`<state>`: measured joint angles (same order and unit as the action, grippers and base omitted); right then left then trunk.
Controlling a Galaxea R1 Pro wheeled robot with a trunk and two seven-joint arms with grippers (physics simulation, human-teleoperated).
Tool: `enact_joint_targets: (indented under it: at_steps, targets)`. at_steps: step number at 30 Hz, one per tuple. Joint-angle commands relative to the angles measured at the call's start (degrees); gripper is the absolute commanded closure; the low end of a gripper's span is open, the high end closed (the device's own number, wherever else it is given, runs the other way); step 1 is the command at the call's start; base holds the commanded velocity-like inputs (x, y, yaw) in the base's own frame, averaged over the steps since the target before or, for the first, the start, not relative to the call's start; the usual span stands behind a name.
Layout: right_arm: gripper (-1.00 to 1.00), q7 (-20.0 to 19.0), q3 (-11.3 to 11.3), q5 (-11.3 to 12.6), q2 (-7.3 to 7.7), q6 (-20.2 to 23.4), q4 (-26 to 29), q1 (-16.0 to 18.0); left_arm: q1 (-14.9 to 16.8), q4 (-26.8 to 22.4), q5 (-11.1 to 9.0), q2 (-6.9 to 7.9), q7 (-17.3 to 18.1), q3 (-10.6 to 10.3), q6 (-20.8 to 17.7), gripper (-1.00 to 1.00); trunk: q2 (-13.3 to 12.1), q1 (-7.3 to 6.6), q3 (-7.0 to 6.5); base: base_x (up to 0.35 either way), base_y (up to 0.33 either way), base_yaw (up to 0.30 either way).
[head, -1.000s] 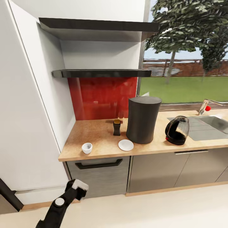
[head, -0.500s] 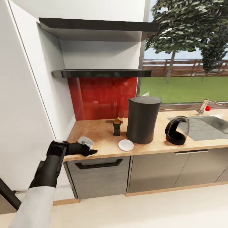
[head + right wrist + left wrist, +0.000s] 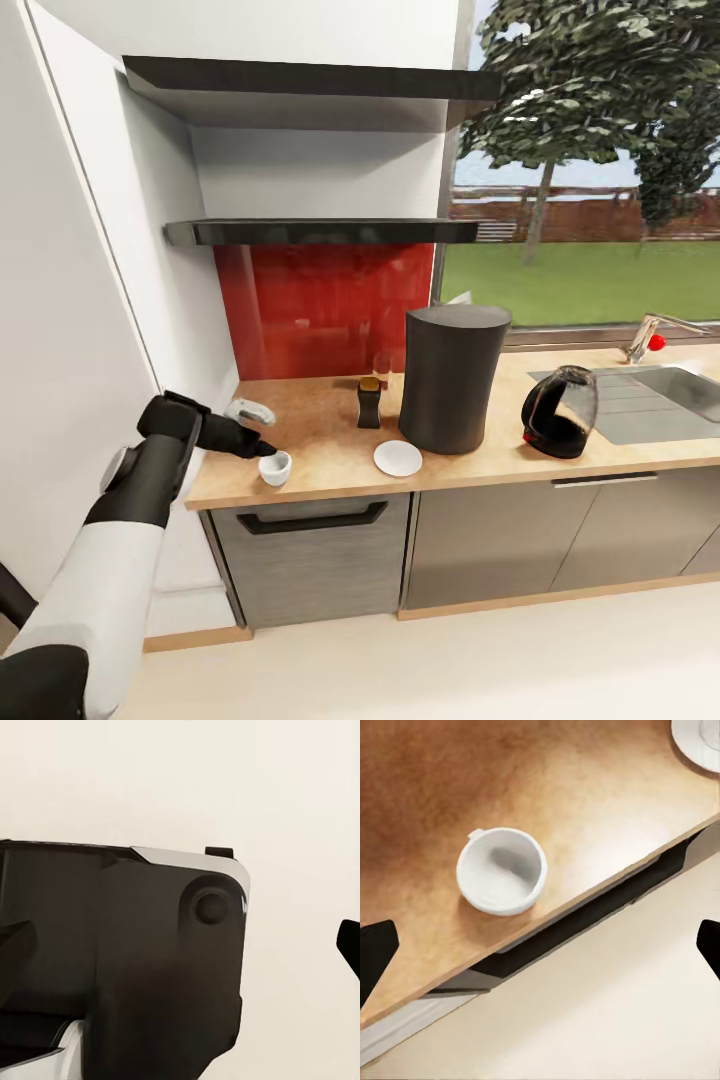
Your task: Set up a coffee station on the kitchen countertop: keep the coffee maker on the countertop, move the bottle of coffee from the kitchen shelf to the counter next to the coffee maker, place a paper coffee filter on top of the coffee maker, put the saucer next to the coffee maker with the coffee cup on the saucer, and place the electric kettle next to the coffee maker.
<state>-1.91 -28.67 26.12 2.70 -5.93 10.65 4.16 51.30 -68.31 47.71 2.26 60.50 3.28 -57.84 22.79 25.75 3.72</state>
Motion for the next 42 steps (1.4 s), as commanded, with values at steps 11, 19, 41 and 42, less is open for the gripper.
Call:
enact_joint_targets:
  at_steps: [11,19,41,42]
  targets:
    - [-1.0,-0.2,-0.34,0.6,0.1,-0.28,-0.04,0.05,-0.24,0.01,0.46,1.13,0.51,0.36,-0.26,-1.0,0.13,0.04,0.13,0.182,0.0,0.0]
    - [-1.0,-0.2,-0.34,0.6,0.12,-0.31,-0.1,0.05,-0.28,0.2,0.46,1.17,0.49,0.33,-0.25,-1.0,0.13,0.04,0.13,0.041,0.0,0.0]
    - [-1.0,-0.2,-0.42,0.56,0.29,-0.31,-0.1,0.05,-3.35,6.86,0.35,2.64,0.14,0.73,-0.08,-1.0,0.13,0.04,0.13,0.101,0.0,0.0]
    - [-1.0,-0.2,-0.42,0.55,0.29,-0.31,-0.1,0.05,-3.4,7.41,0.38,2.67,0.14,0.71,-0.08,-1.0,0.13,0.04,0.13,0.241,0.0,0.0]
